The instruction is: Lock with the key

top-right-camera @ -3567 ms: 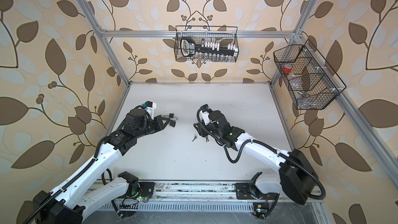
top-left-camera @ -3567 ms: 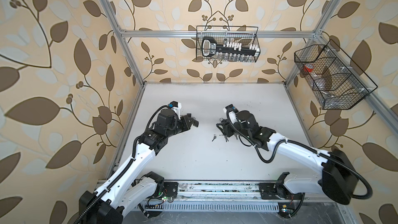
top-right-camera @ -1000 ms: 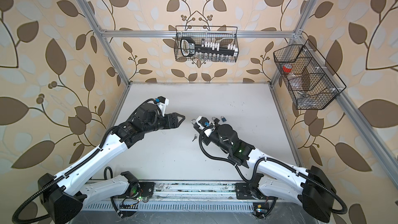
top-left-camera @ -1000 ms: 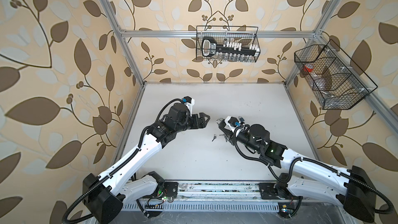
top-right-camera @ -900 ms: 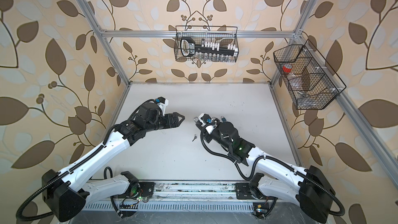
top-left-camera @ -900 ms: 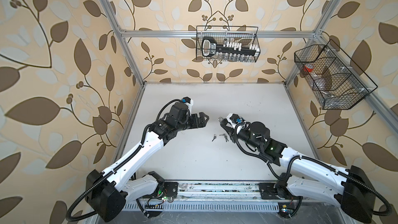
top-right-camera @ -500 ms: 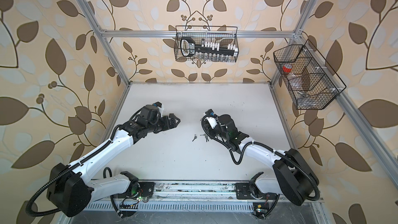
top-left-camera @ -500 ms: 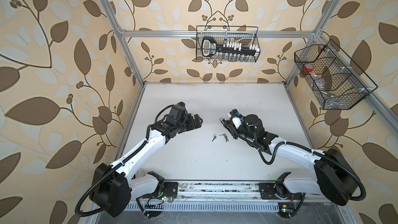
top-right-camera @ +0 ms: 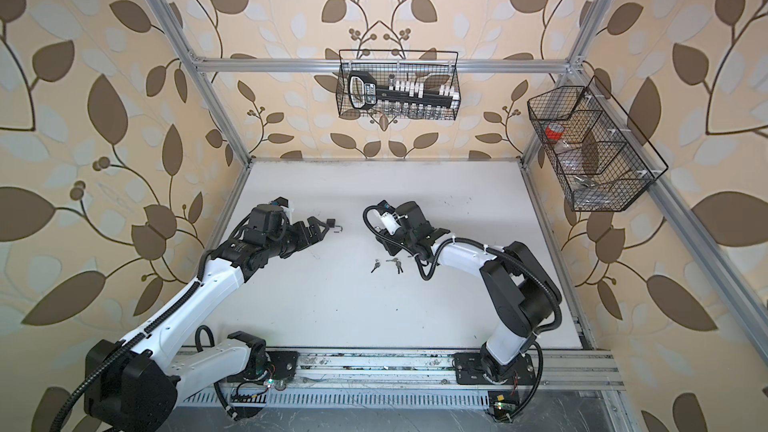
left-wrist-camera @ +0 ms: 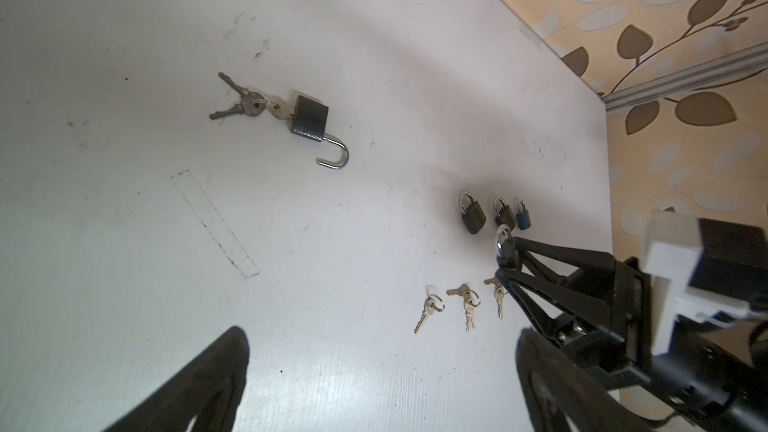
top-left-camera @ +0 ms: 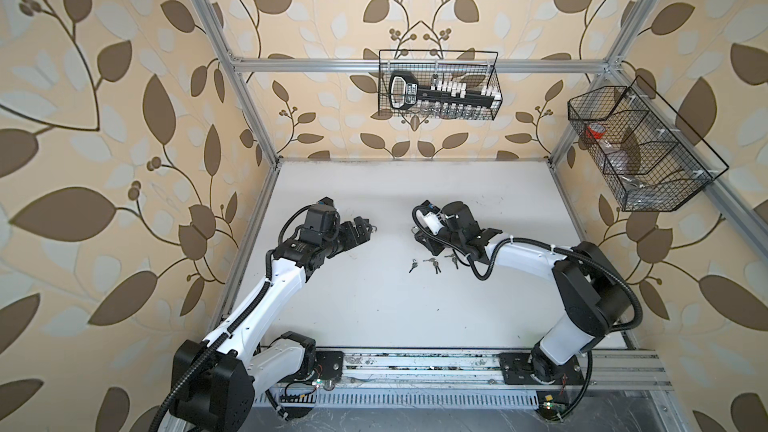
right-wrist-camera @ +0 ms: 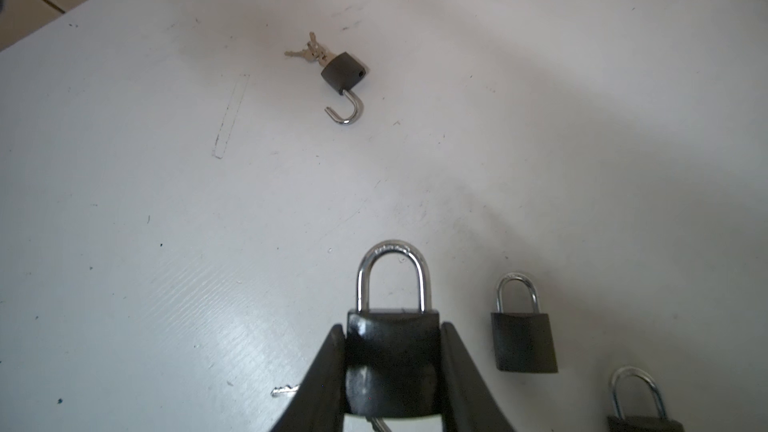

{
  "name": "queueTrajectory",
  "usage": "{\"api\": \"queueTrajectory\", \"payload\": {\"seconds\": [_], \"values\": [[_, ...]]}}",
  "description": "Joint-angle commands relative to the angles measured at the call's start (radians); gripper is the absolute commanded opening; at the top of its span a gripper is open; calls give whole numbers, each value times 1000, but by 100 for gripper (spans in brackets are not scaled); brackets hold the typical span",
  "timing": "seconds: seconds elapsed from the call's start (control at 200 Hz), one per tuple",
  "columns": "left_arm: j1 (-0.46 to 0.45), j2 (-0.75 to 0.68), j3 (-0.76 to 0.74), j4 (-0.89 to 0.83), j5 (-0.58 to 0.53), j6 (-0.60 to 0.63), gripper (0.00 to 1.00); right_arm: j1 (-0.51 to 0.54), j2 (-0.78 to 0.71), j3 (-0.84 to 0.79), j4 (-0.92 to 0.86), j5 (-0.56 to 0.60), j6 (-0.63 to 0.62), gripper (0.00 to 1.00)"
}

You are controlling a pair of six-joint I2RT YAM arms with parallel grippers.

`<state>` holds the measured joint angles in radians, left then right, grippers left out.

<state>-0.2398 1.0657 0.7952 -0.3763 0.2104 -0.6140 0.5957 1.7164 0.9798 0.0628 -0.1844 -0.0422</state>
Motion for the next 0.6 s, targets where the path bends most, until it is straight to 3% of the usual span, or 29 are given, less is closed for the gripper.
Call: {"api": "queueTrajectory", "payload": {"seconds": [0.0,0.235,0.595], "values": [[35,-43,-13,-12,44,-14,99,6,75,93,-110,-1,-35,0],[88,-67,-31,-24,85,-4,99,7,232,263,-232,42,-86,0],[91,-46,-36,4,120,-16,99,6,342,375,-302,111,-101,0]]}}
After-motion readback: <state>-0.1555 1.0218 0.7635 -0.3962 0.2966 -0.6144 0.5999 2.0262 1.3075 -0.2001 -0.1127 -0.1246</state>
